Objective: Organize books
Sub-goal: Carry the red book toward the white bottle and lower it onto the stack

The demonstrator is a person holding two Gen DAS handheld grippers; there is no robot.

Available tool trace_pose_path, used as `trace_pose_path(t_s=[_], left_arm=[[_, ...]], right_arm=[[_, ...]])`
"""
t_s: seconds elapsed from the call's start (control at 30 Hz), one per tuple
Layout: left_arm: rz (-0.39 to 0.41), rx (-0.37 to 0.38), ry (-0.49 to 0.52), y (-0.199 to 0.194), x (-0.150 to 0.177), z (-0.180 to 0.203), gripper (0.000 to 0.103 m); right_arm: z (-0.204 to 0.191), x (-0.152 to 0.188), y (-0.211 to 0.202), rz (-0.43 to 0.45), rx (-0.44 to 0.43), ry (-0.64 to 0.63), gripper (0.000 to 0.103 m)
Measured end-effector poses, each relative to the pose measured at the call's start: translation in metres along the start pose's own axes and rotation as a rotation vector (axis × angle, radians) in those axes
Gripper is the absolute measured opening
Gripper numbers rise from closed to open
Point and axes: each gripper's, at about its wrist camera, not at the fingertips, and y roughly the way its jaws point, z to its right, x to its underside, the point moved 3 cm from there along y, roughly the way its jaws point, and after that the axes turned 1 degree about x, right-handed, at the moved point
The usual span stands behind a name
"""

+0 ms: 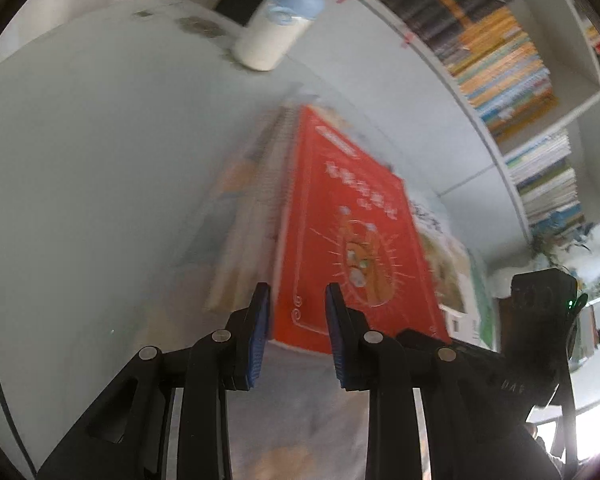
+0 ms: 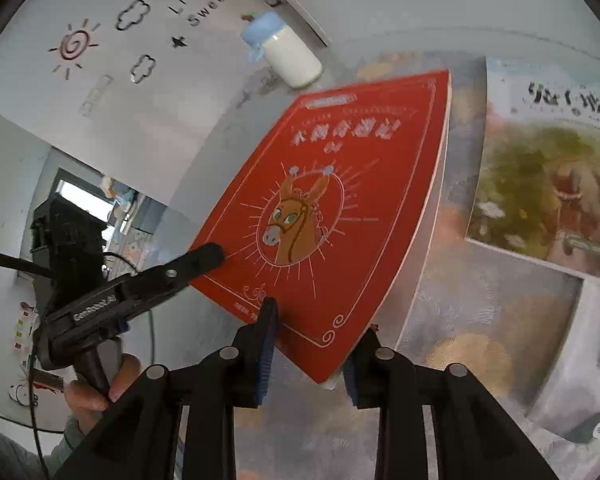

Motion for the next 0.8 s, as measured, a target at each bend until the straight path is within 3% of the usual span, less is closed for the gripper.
trace_pose_path(t_s=[0.23, 0.37, 0.53, 0.63, 0.8], left_arm=[[-0.043, -0.042, 0.011, -0.016, 0.014, -0.018, 0.027], [-0.093, -0.031, 0.030, -0.016, 0.029, -0.012, 0.027], [-0.122, 0.005, 0.049, -0.014, 0.041, 0.006, 0.027], [-0.131, 0.030, 0.069, -0.012, 0.040, 0.019, 0.027], [-0.167, 0.099, 0.138, 0.001, 0.040, 0.056, 0.027]], right_arm=[[0.009, 0.001, -0.005, -0.080, -0.019, 0.084, 0.030], [0.034, 0.006, -0.028, -0.016, -0.038, 0.234, 0.030], [0.031, -0.015, -0.008, -0.037, 0.108, 0.219, 0.032], [0.018, -0.026, 0.007, -0.055, 0.146, 0.199, 0.034], [0.024, -0.017, -0.011, -0.041, 0.095, 0.210, 0.034]])
